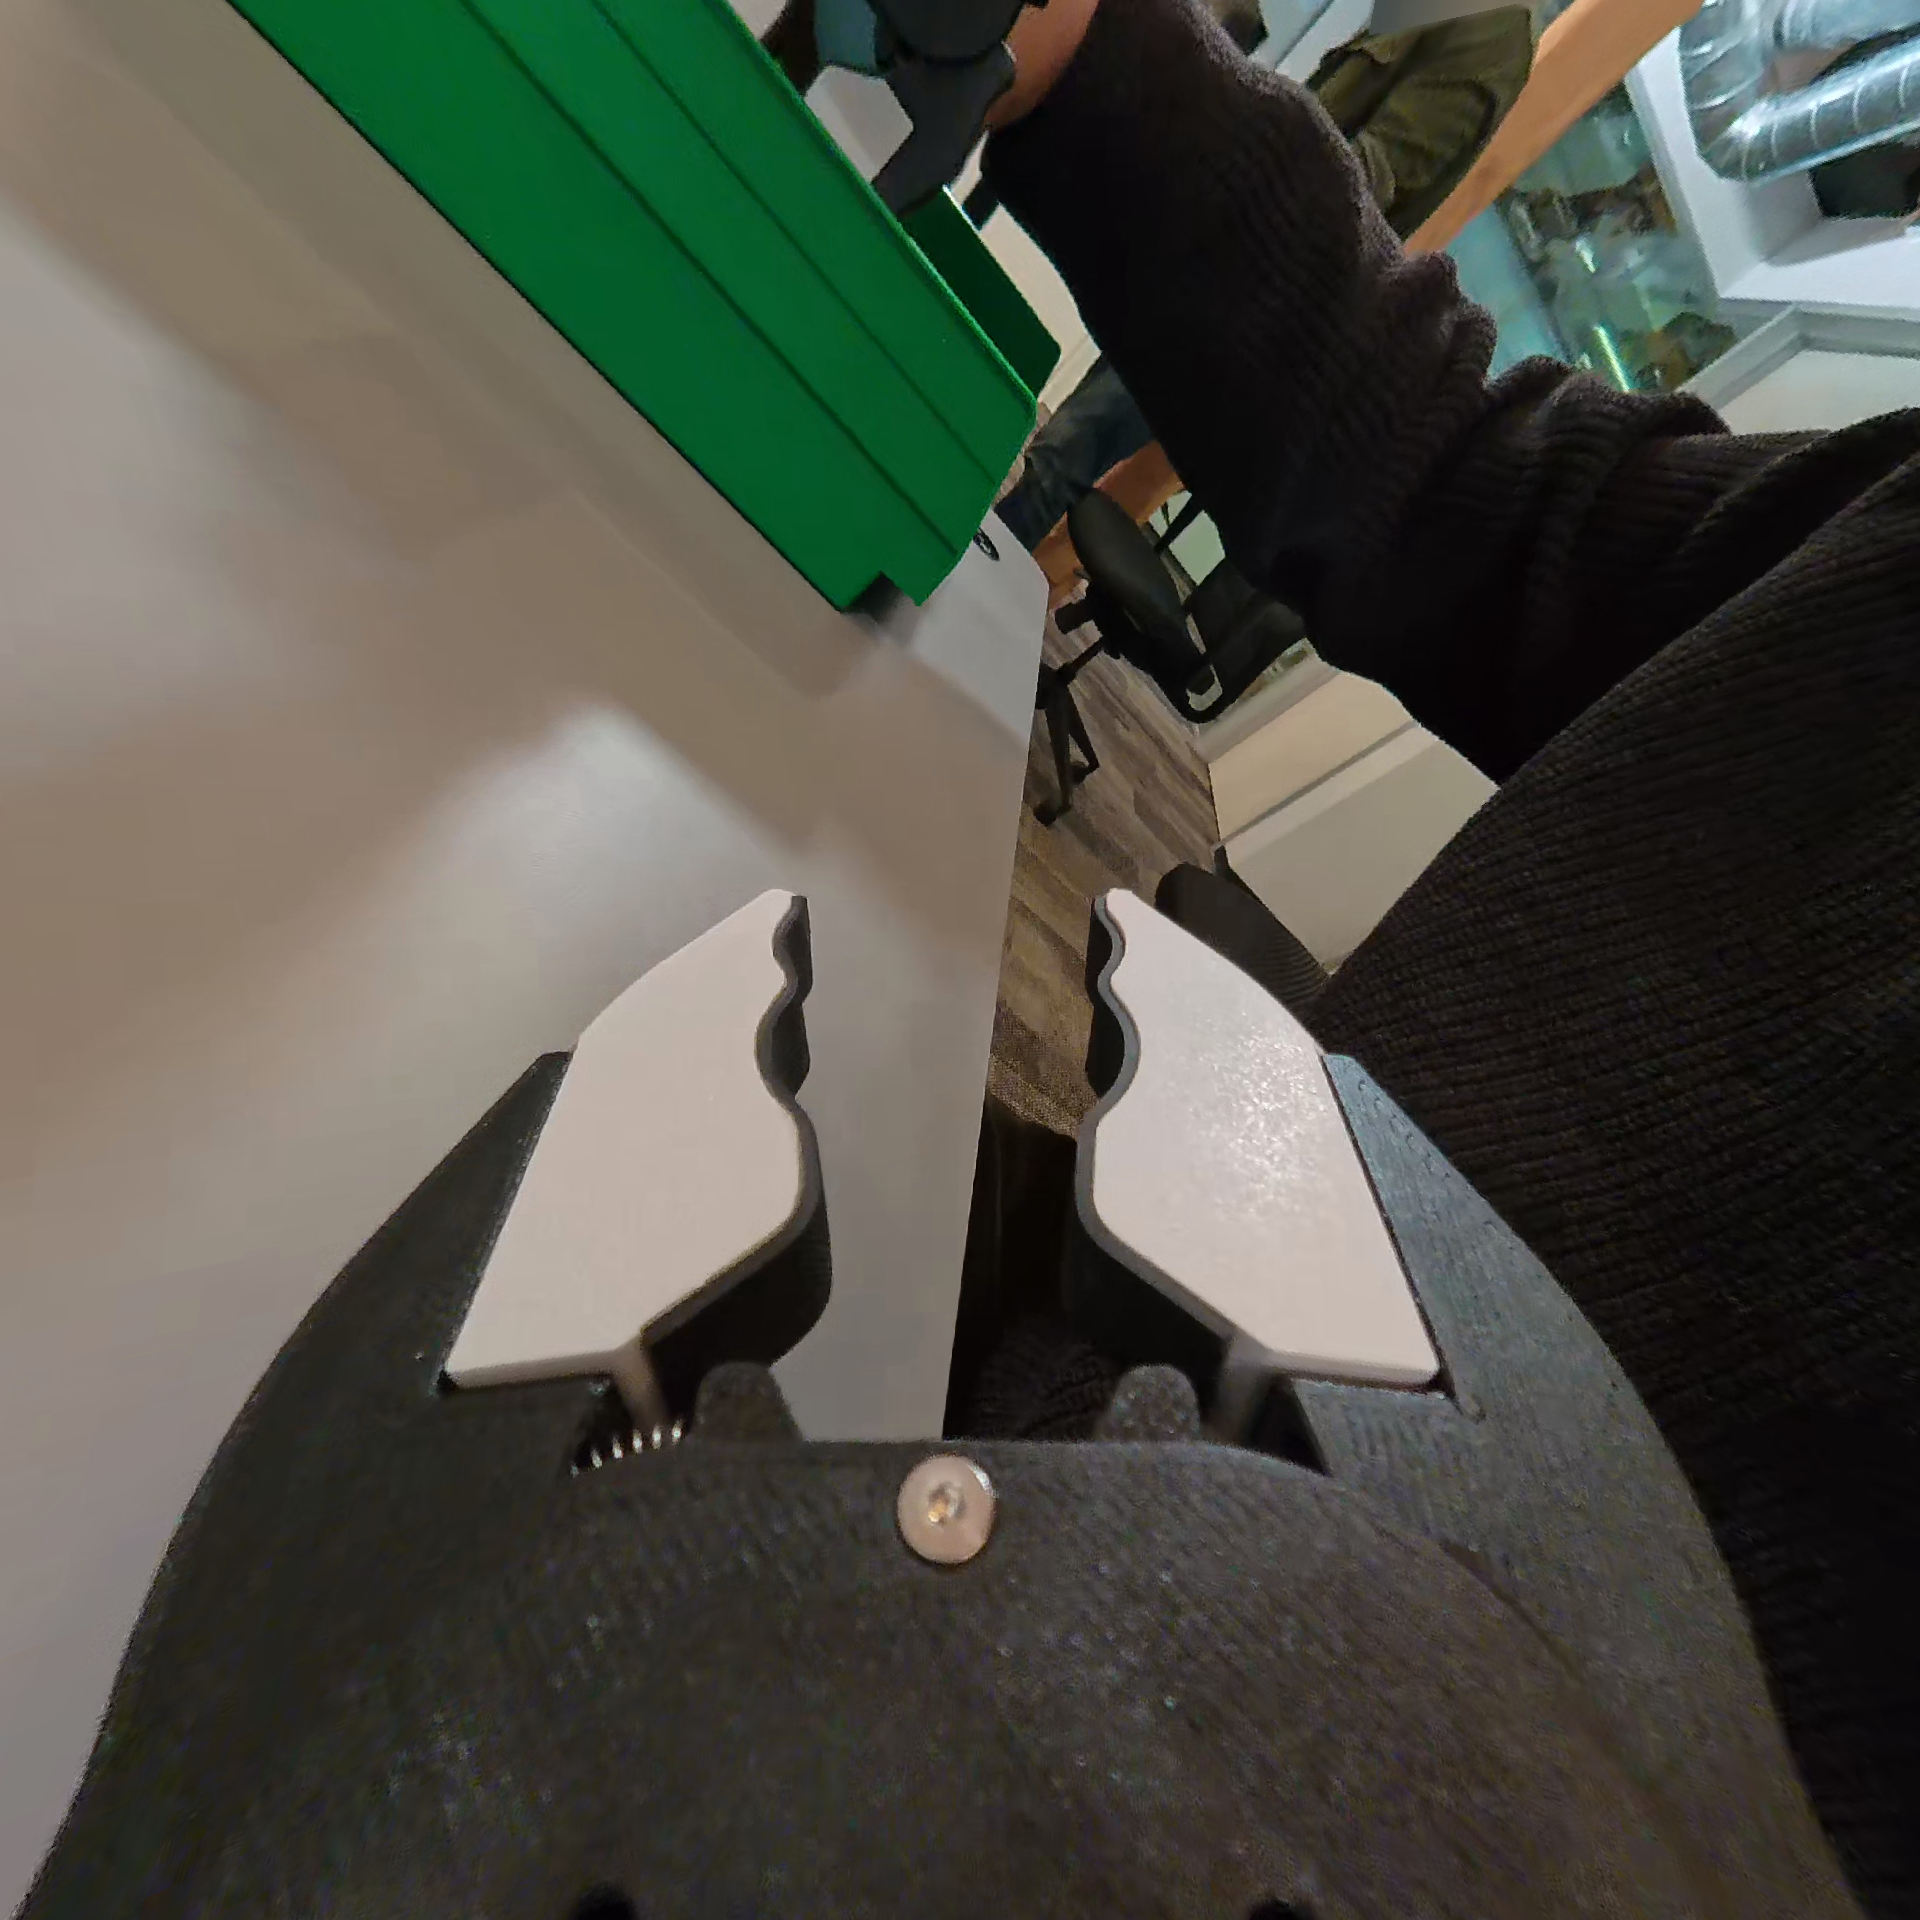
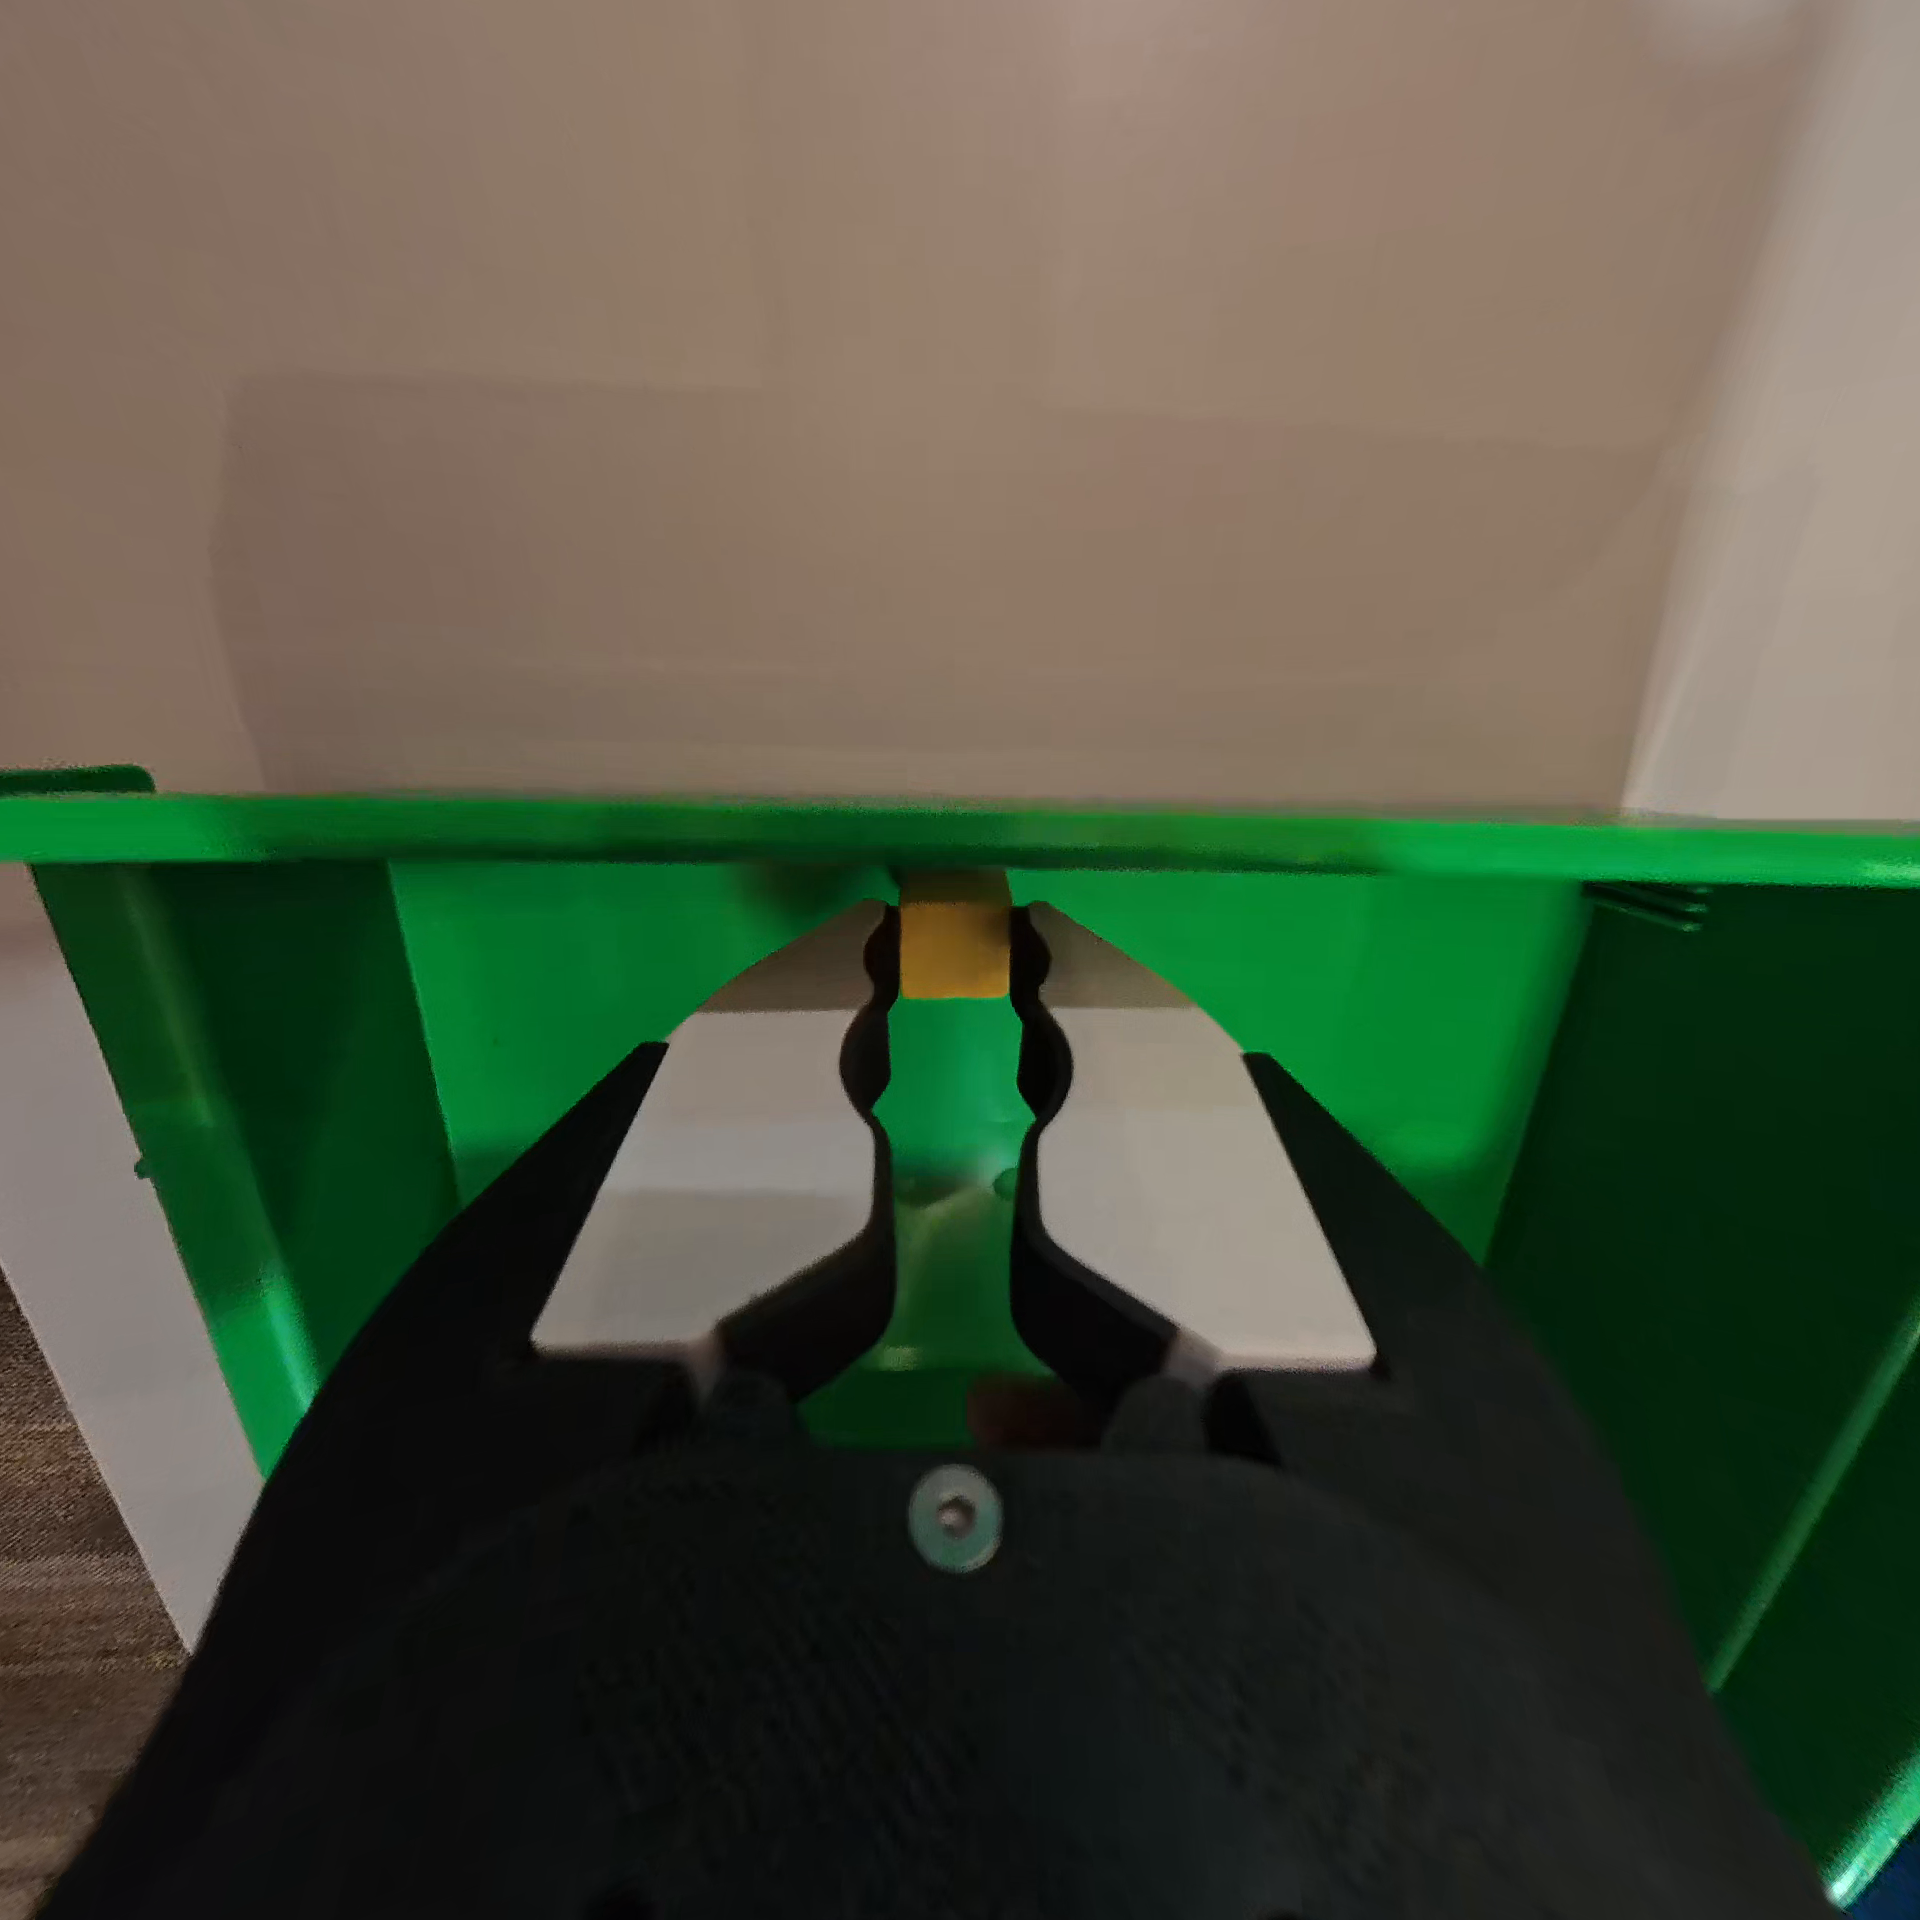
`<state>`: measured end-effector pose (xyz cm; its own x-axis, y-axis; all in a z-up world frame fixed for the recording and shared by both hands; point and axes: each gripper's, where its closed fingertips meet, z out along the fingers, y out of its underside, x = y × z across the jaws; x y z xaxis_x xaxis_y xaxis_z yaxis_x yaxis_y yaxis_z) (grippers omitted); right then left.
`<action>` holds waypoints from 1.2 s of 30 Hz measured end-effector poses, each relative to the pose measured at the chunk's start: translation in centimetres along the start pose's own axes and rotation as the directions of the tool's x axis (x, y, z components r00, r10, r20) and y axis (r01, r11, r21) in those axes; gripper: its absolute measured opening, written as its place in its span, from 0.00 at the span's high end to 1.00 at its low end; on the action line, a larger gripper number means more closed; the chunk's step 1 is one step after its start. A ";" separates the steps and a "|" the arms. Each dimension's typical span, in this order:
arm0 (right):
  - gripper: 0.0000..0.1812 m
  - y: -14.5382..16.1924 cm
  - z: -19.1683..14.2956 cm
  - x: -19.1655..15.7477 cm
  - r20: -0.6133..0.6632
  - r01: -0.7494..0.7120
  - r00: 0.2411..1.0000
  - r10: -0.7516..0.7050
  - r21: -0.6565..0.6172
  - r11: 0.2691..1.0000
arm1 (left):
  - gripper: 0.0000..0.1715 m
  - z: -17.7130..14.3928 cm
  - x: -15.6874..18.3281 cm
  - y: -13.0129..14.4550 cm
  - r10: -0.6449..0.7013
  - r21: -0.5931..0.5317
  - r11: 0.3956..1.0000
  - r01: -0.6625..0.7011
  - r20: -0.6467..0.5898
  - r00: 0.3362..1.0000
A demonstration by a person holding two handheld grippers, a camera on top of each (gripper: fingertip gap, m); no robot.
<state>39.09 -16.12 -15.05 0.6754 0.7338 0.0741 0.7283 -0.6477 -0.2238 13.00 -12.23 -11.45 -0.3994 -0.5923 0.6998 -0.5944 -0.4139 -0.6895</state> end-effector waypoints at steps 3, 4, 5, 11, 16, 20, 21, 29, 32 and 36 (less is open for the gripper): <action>0.88 0.1 0.3 0.0 0.001 0.013 1.000 -0.013 -0.031 0.999 | 0.70 0.3 0.0 0.1 -0.008 0.001 1.000 0.008 -0.007 1.000; 0.88 0.1 0.4 0.1 0.002 0.017 1.000 -0.017 -0.037 0.999 | 0.70 0.3 0.0 0.1 -0.013 0.005 1.000 0.013 -0.010 1.000; 0.88 0.1 0.5 0.0 0.007 0.016 1.000 -0.016 -0.036 0.999 | 0.70 0.3 0.0 0.0 -0.017 0.010 1.000 0.018 -0.011 1.000; 0.88 -0.1 0.8 0.2 0.011 0.018 1.000 -0.018 -0.022 1.000 | 0.70 0.1 0.0 0.1 -0.030 0.018 0.999 0.030 -0.014 0.999; 0.88 -0.1 0.8 0.2 0.012 0.010 1.000 -0.010 -0.014 1.000 | 0.70 -0.1 -0.1 0.0 -0.031 0.022 0.999 0.031 -0.010 0.999; 0.88 -0.1 0.8 0.2 0.005 0.014 1.000 -0.014 -0.004 1.000 | 0.70 -0.1 -0.2 -0.1 -0.035 0.027 0.999 0.035 -0.012 0.999; 0.88 -0.2 0.8 0.2 0.004 0.015 1.000 -0.015 -0.004 1.000 | 0.70 -0.1 -0.2 -0.1 -0.036 0.027 0.999 0.037 -0.013 0.999; 0.88 -0.3 0.9 0.2 -0.001 0.026 1.000 -0.026 -0.006 1.000 | 0.71 -0.1 -0.3 -0.2 -0.045 0.033 0.998 0.045 -0.012 0.999; 0.88 -0.3 0.9 0.2 -0.007 0.017 1.000 -0.017 -0.006 1.000 | 0.71 -0.2 -0.3 -0.2 -0.047 0.035 0.998 0.048 -0.012 0.999; 0.82 -0.2 1.0 -0.1 0.004 -0.018 1.000 0.018 -0.024 1.000 | 0.75 -0.4 -0.3 -0.3 -0.055 0.034 0.998 0.055 -0.019 0.998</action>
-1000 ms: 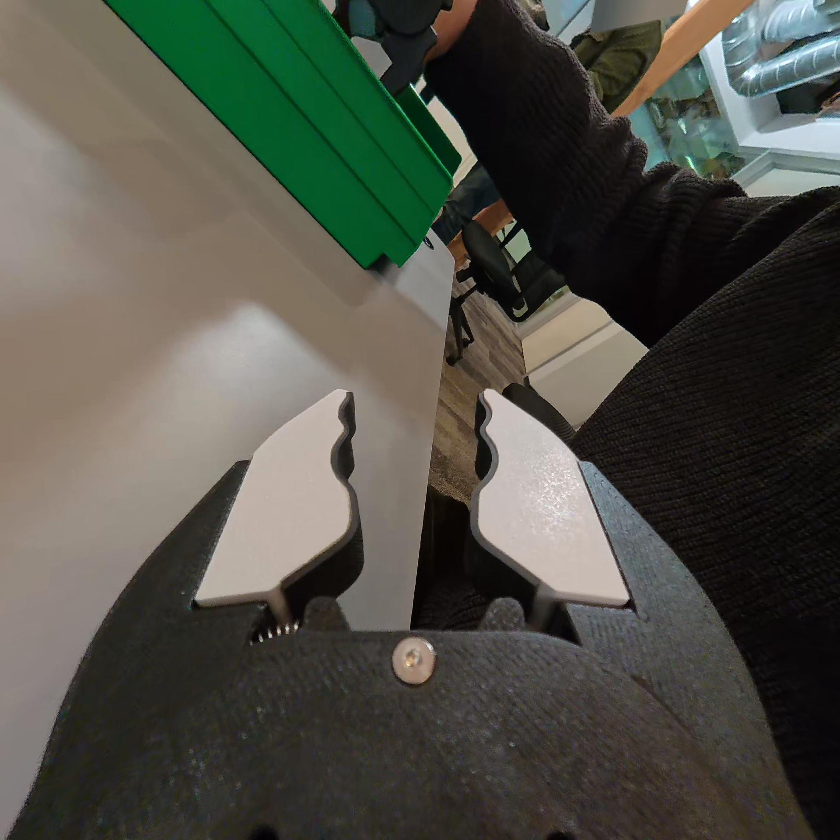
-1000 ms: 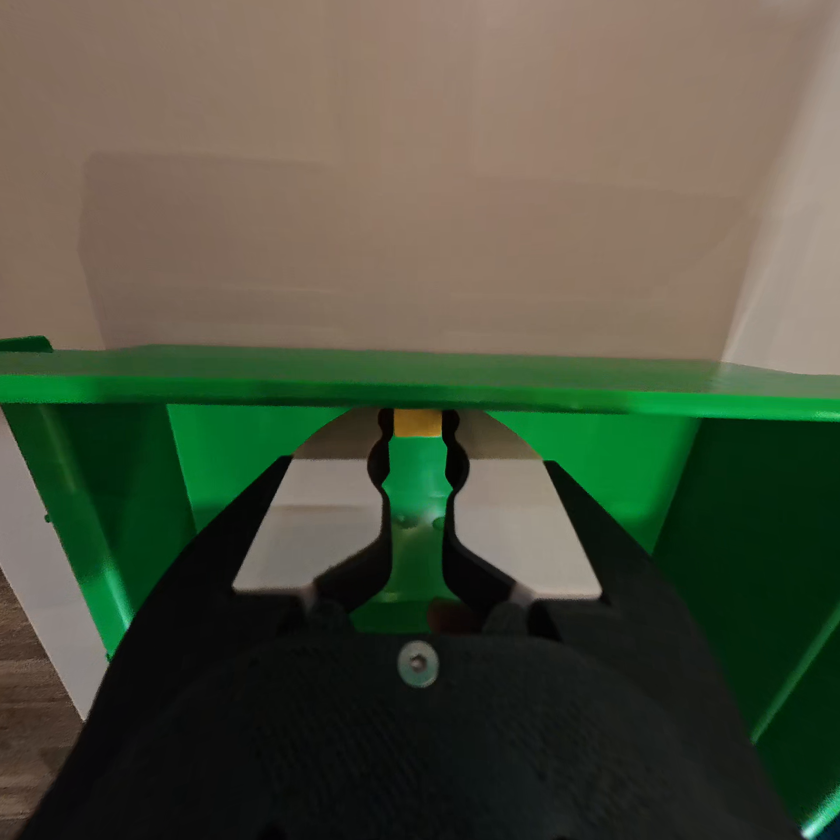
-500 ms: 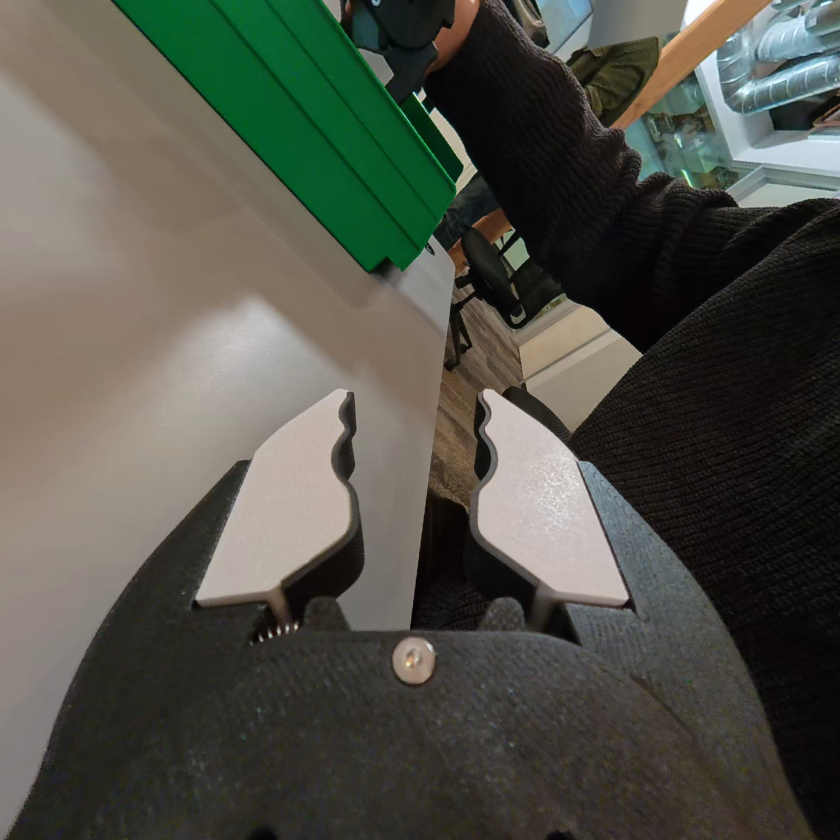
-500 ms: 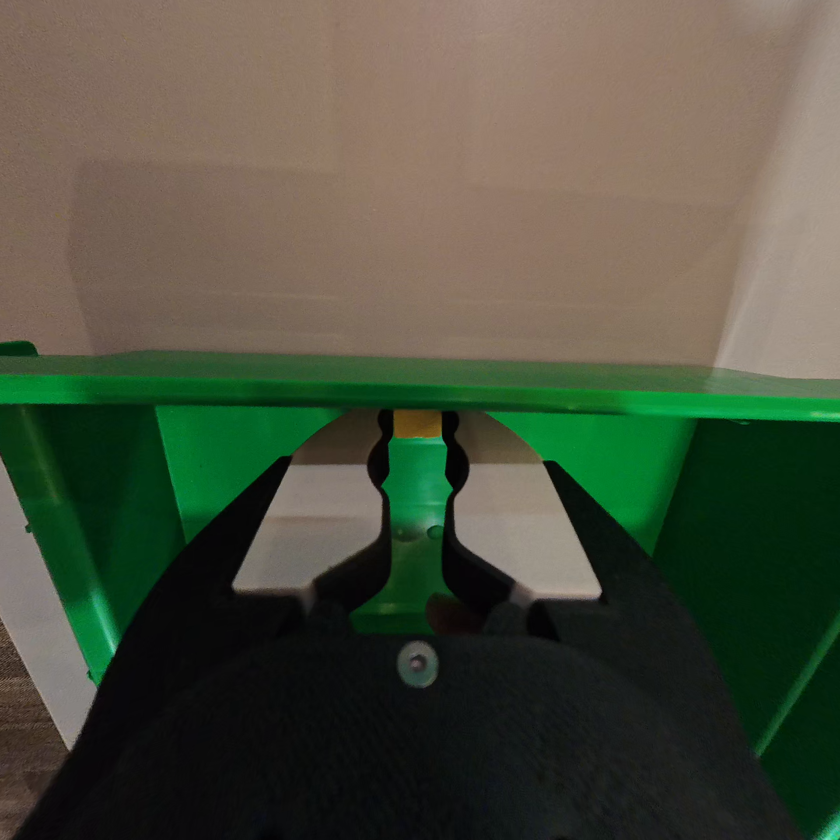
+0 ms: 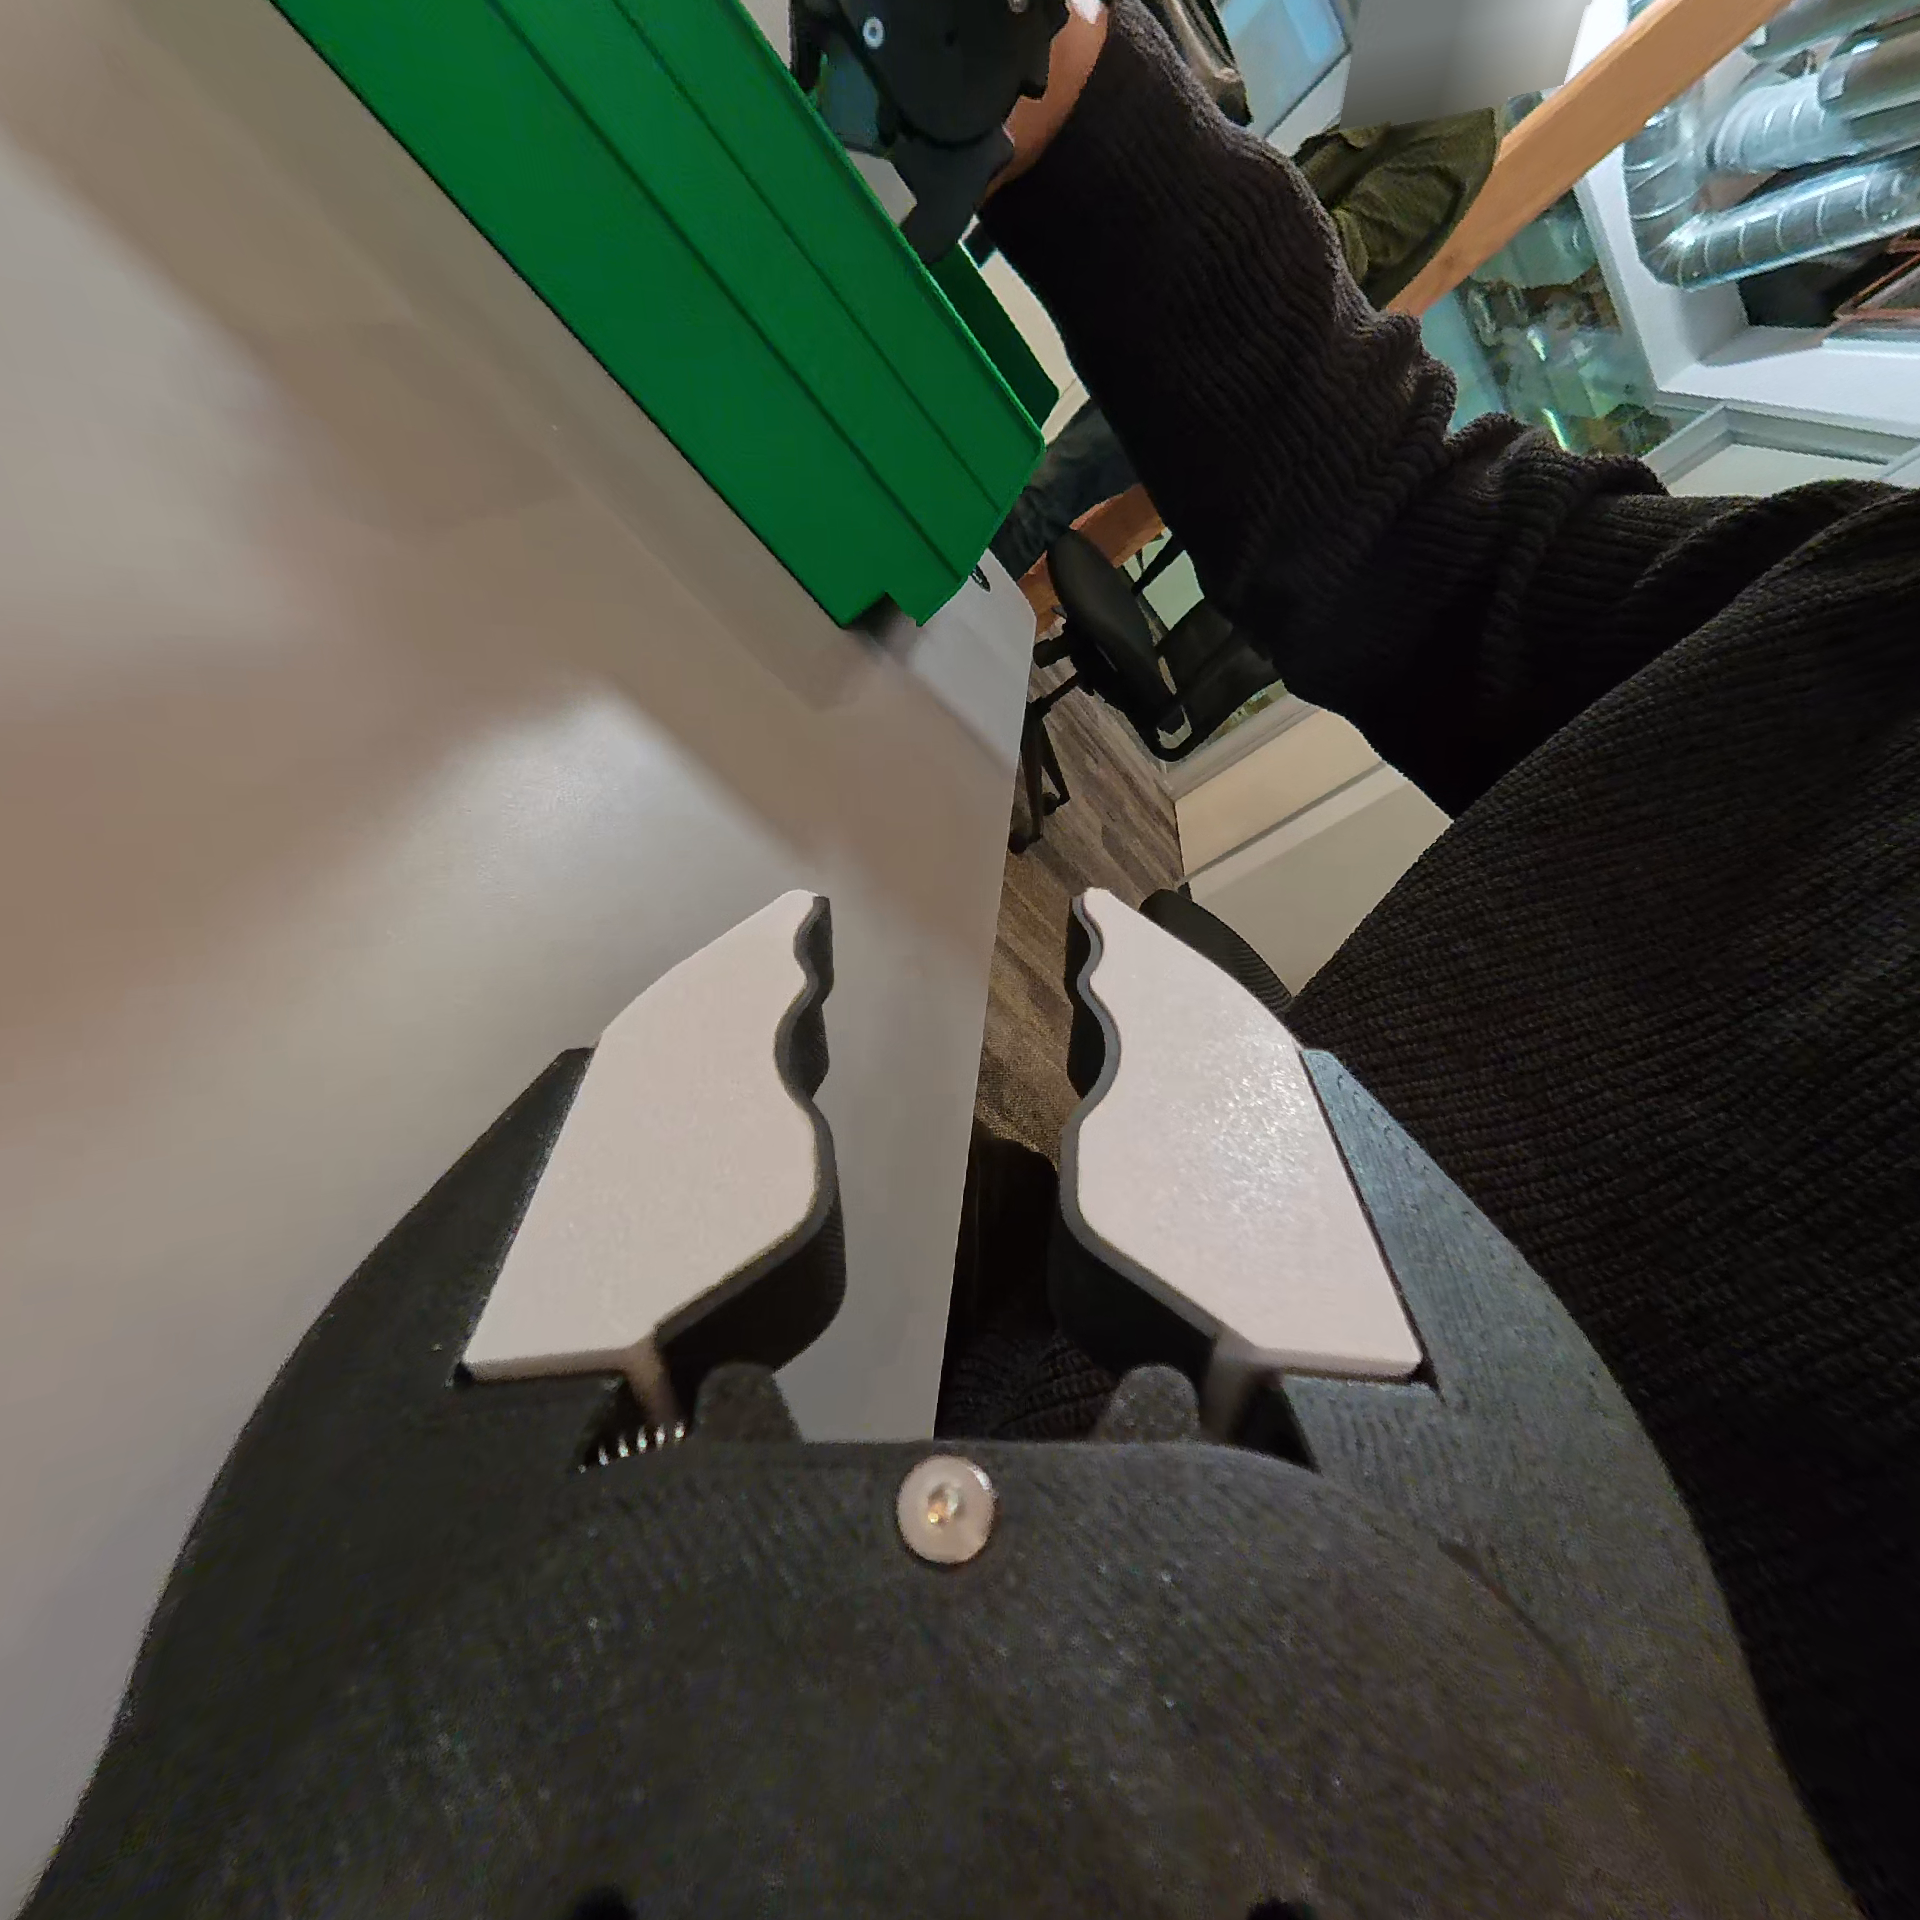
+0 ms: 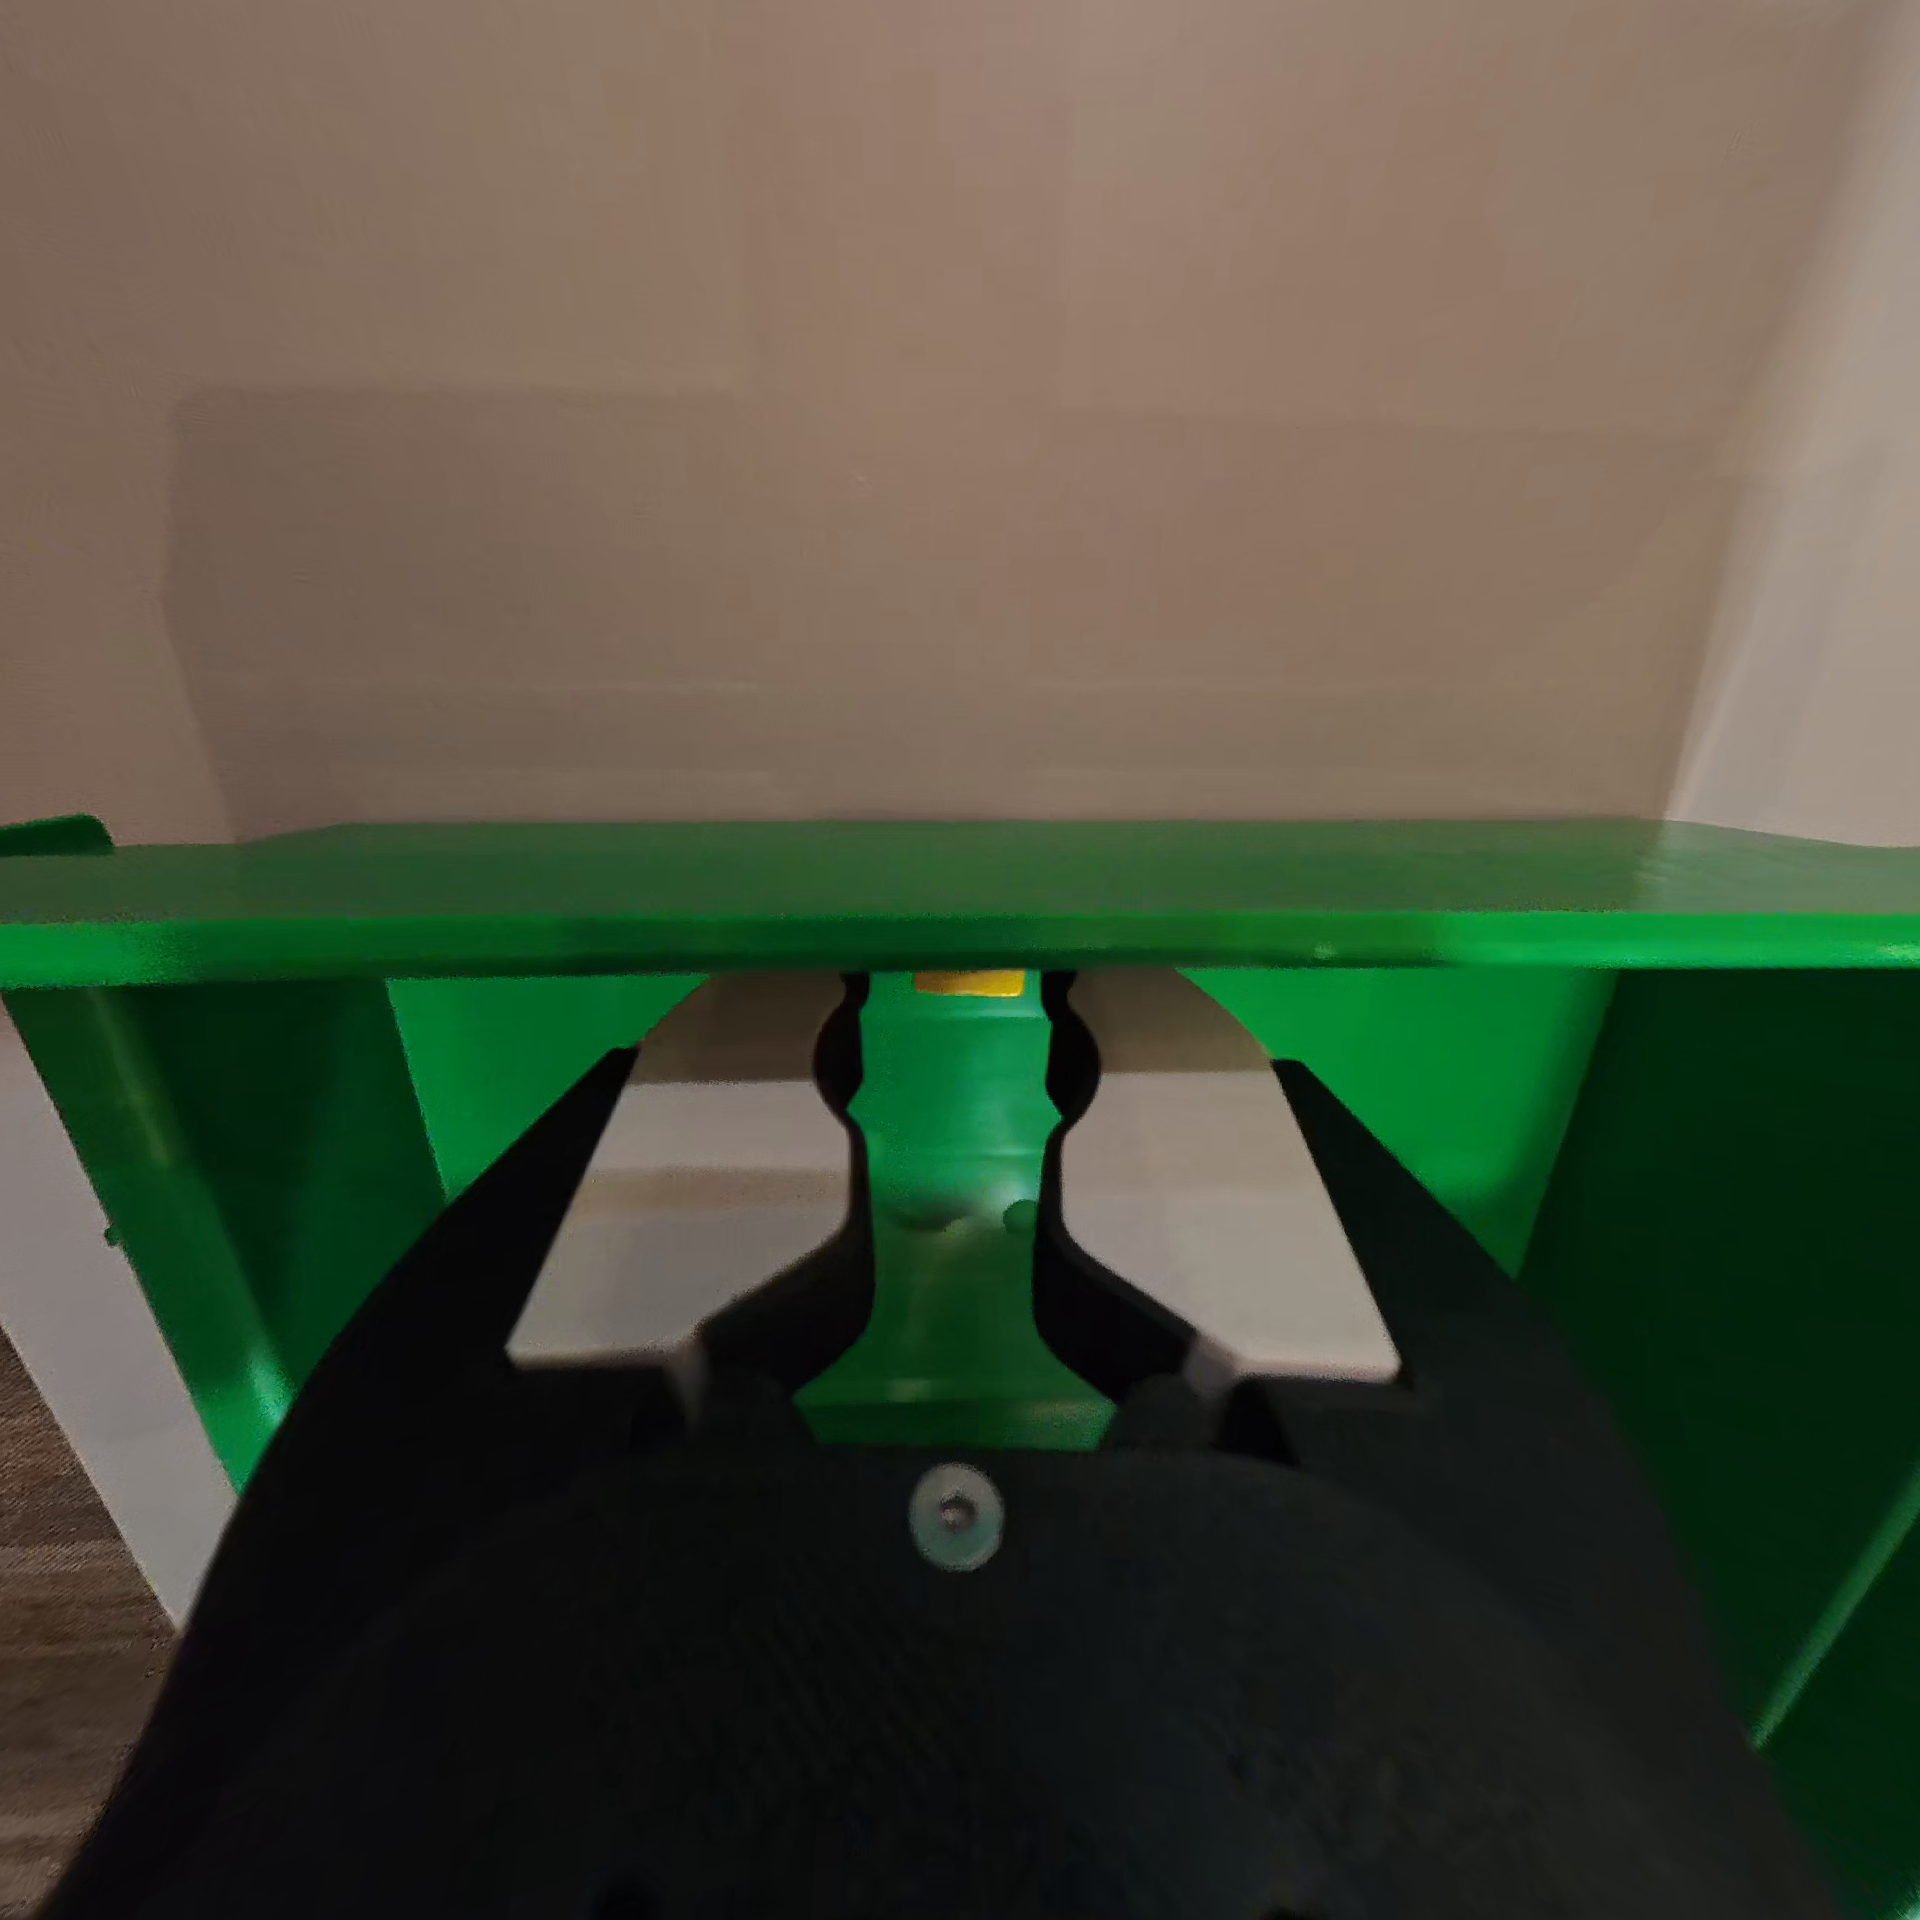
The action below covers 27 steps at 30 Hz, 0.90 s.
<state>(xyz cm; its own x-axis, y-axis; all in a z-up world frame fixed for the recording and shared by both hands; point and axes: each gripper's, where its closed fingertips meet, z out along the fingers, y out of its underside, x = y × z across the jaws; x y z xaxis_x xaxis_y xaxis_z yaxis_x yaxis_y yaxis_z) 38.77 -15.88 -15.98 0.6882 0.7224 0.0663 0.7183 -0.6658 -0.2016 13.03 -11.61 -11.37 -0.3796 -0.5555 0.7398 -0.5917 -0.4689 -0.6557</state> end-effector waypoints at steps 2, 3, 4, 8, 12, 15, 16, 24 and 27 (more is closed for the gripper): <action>0.80 -0.1 0.0 -0.1 -0.001 0.004 1.000 -0.004 0.006 1.000 | 0.75 -0.1 -0.1 -0.2 -0.006 0.005 1.000 0.006 0.000 1.000; 0.79 -0.2 -0.1 0.0 -0.010 0.008 1.000 -0.008 0.011 1.000 | 0.75 -0.2 -0.1 -0.2 -0.010 0.007 1.000 0.010 -0.001 1.000; 0.78 -0.2 -0.2 0.1 -0.023 0.013 1.000 -0.013 0.015 1.000 | 0.75 -0.2 -0.1 -0.3 -0.013 0.009 1.000 0.013 -0.003 1.000; 0.77 0.1 -1.0 0.4 -0.055 0.013 0.998 -0.012 0.017 1.000 | 0.75 -0.3 -0.1 -0.3 -0.014 0.013 1.000 0.014 -0.002 1.000; 0.79 1.2 -3.1 0.5 -0.118 -0.018 0.993 0.023 0.038 0.999 | 0.75 -0.5 0.0 -0.3 -0.008 0.016 1.000 0.008 -0.001 1.000; 0.79 2.4 -4.1 0.5 -0.158 -0.057 0.985 0.066 0.058 0.997 | 0.75 -0.5 0.1 -0.6 -0.014 0.029 0.999 0.015 -0.012 1.000; 0.79 2.8 -4.4 0.5 -0.170 -0.072 0.982 0.082 0.061 0.996 | 0.75 -0.5 0.2 -0.6 -0.014 0.033 0.999 0.015 -0.016 1.000; 0.82 2.2 -11.6 0.9 -0.347 -0.181 0.883 0.316 0.369 0.912 | 0.75 -1.0 1.4 -1.0 0.046 0.042 0.998 -0.045 -0.018 0.999; 0.81 -0.1 -15.5 -0.5 -0.368 -0.178 0.832 0.416 0.532 0.828 | 0.74 -1.7 1.3 -1.4 0.091 0.047 0.995 -0.091 0.018 0.996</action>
<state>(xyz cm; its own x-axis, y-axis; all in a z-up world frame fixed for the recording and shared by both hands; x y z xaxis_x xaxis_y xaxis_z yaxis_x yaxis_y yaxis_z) 39.96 -19.09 -0.85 0.9084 0.2556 0.3308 0.4178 -0.5808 -0.6987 12.17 -10.52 -9.20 -0.4188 -0.6080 0.6745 -0.5201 -0.4482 -0.7270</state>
